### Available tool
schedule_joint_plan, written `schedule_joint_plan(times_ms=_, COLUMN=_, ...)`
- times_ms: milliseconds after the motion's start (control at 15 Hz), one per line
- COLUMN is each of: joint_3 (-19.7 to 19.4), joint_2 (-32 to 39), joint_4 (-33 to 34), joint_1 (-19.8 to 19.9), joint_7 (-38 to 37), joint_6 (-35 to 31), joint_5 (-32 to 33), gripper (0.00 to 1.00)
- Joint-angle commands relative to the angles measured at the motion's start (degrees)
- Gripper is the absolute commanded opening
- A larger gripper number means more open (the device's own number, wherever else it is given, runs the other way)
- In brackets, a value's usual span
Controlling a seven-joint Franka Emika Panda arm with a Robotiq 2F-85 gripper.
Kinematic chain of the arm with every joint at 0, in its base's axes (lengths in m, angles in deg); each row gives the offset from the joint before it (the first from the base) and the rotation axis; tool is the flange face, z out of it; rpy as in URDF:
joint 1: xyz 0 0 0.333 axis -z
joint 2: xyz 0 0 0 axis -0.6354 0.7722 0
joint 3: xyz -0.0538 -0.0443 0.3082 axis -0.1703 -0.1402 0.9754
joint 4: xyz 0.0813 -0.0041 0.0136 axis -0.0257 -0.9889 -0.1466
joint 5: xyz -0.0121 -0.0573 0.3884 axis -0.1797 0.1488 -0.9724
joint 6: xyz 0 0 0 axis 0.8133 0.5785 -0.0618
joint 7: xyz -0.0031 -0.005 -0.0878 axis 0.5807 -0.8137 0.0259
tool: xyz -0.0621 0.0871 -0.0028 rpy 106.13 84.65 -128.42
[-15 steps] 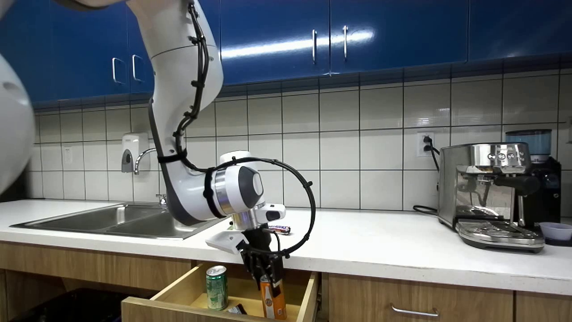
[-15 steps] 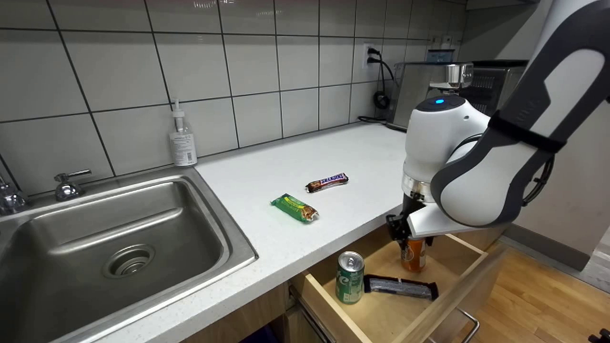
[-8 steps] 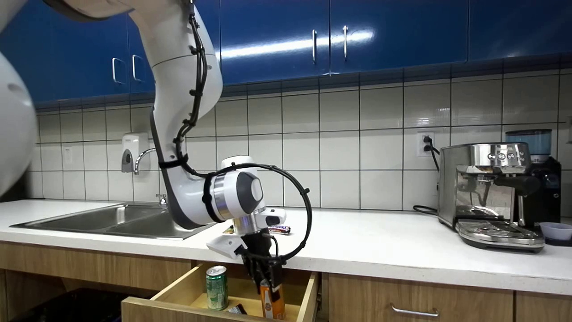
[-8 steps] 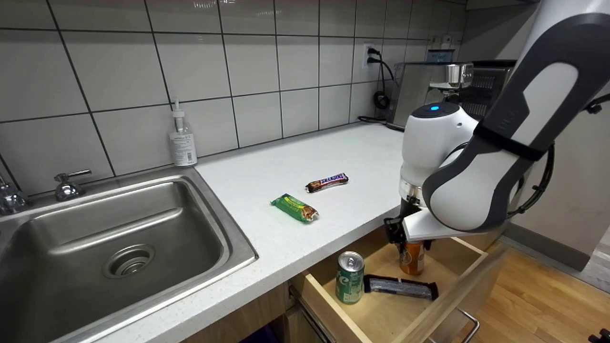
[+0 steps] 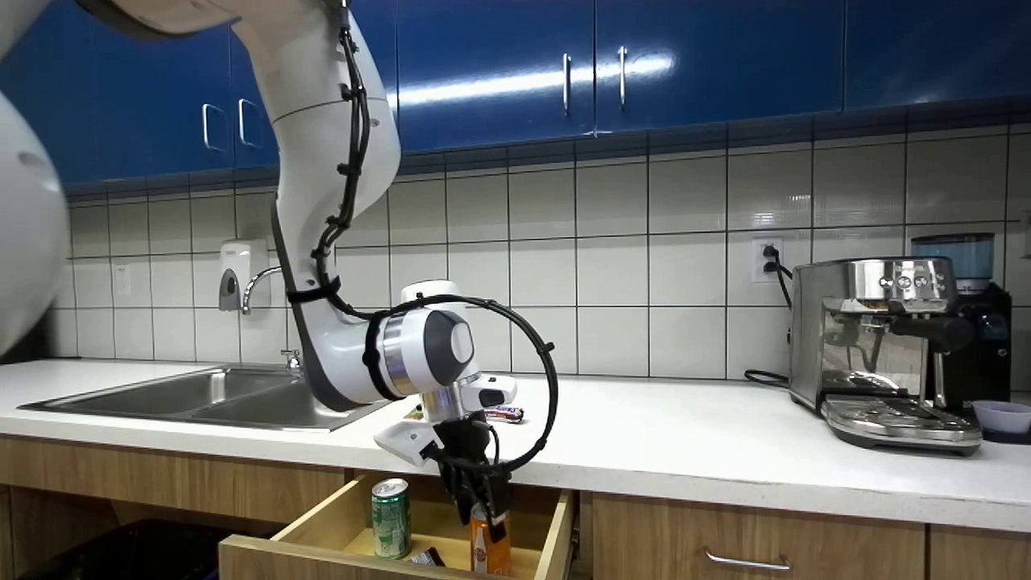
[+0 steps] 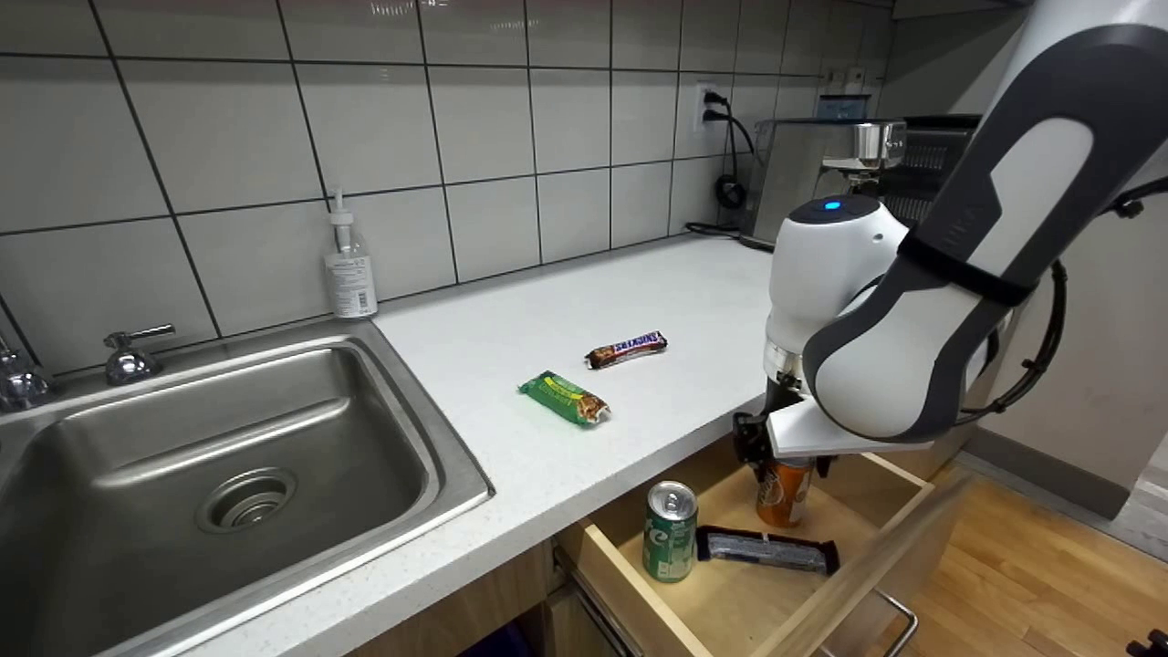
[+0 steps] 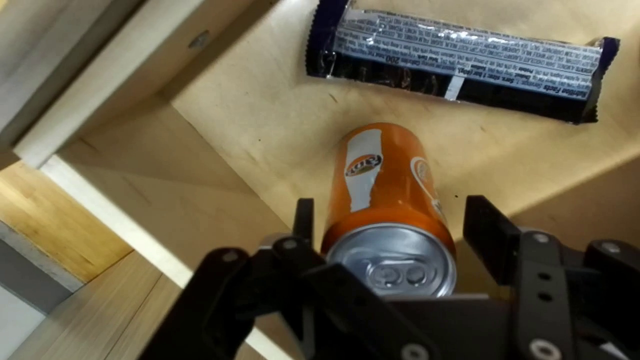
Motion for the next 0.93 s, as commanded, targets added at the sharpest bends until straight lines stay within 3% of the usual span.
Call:
schedule_joint_plan(times_ms=0, joint_3=-0.5, joint_2=-2.7, joint_4=-0.6, joint_1=-0.8, joint_7=1.8, joint_6=1.6, joint_5=-1.3, gripper=1.0)
schedule_joint_plan(times_ms=333, joint_3=-0.3, joint_2=-9.2, joint_4=-2.6, joint_1=-0.9, joint_7=3.3, joint_6=5.2, joint_5=-0.3, gripper=1.0)
schedule_joint_plan(times_ms=867, joint_3=5.2, joint_2=-19.8, joint_4=-4.7, joint_1=3.4, joint_7=9.1, joint_6=17.4, joint_5=-0.2, gripper=1.0)
